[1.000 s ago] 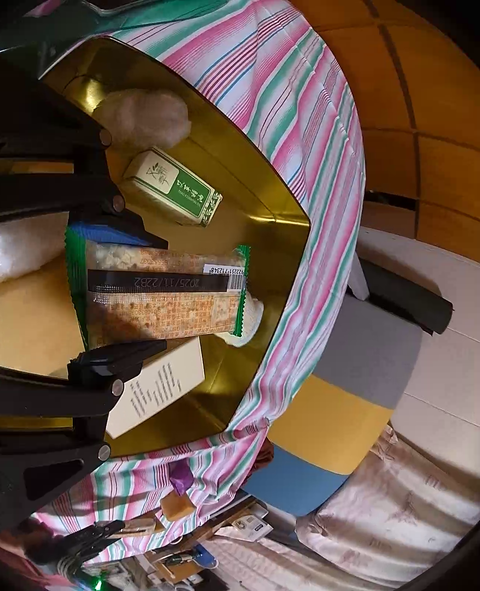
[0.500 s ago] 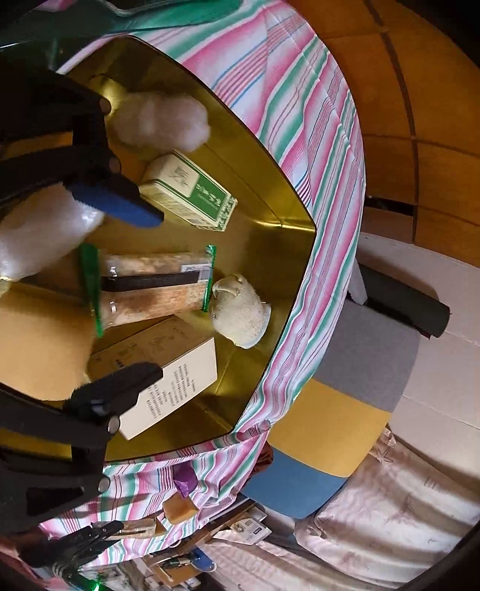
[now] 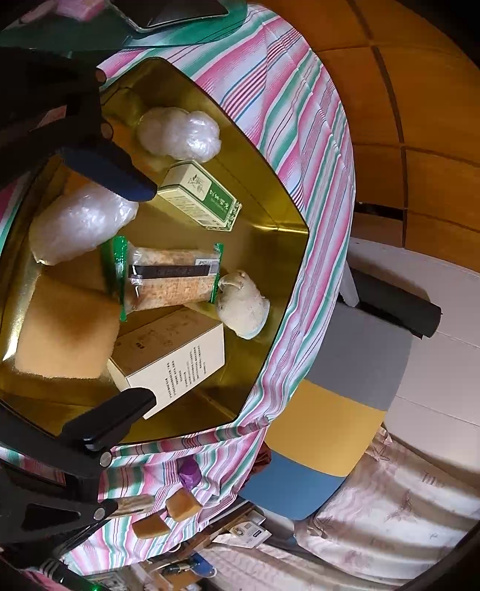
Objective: Organize objects
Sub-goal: 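Carry both cracker packs to the gold tray and release them inside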
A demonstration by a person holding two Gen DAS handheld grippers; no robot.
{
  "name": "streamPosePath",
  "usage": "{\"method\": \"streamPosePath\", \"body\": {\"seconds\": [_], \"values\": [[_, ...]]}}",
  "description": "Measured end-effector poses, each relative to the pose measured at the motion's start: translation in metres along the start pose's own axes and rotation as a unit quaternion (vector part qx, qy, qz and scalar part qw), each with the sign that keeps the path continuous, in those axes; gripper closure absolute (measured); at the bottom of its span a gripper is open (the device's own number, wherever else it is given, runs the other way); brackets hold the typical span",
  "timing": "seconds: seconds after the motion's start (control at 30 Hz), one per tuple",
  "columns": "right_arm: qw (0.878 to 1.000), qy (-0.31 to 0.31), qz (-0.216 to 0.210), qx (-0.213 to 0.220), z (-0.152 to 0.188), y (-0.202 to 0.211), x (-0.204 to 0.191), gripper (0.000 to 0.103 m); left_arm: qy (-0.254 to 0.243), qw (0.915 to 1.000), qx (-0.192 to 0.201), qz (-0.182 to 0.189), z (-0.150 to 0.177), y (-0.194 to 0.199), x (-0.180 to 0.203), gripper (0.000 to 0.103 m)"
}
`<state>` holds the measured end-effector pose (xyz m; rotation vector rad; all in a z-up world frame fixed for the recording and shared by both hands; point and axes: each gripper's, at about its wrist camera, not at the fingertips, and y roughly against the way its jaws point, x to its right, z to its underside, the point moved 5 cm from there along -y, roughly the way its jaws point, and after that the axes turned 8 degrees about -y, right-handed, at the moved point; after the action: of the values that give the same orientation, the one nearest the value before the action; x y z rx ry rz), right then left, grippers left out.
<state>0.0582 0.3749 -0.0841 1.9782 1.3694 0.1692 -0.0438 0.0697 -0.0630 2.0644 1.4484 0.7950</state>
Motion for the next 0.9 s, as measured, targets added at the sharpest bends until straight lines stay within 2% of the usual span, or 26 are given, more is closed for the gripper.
{"method": "streamPosePath", "body": {"seconds": [0.23, 0.53, 0.7, 0.9], "values": [[0.997, 0.032, -0.074, 0.005, -0.007, 0.013, -0.067, 0.053, 0.017, 0.9999, -0.002, 0.002, 0.001, 0.004, -0.001, 0.001], [0.989, 0.071, -0.130, -0.008, -0.020, 0.011, -0.139, 0.053, 0.010, 0.9999, -0.002, -0.001, 0.001, 0.008, 0.001, 0.001], [0.984, 0.124, -0.126, -0.006, -0.020, -0.002, -0.174, 0.053, 0.017, 0.9998, -0.005, 0.000, 0.002, 0.009, -0.002, 0.002], [0.984, 0.144, -0.104, -0.024, -0.023, -0.031, -0.195, 0.053, 0.025, 0.9997, -0.004, -0.005, 0.000, 0.008, -0.008, 0.001]]}}
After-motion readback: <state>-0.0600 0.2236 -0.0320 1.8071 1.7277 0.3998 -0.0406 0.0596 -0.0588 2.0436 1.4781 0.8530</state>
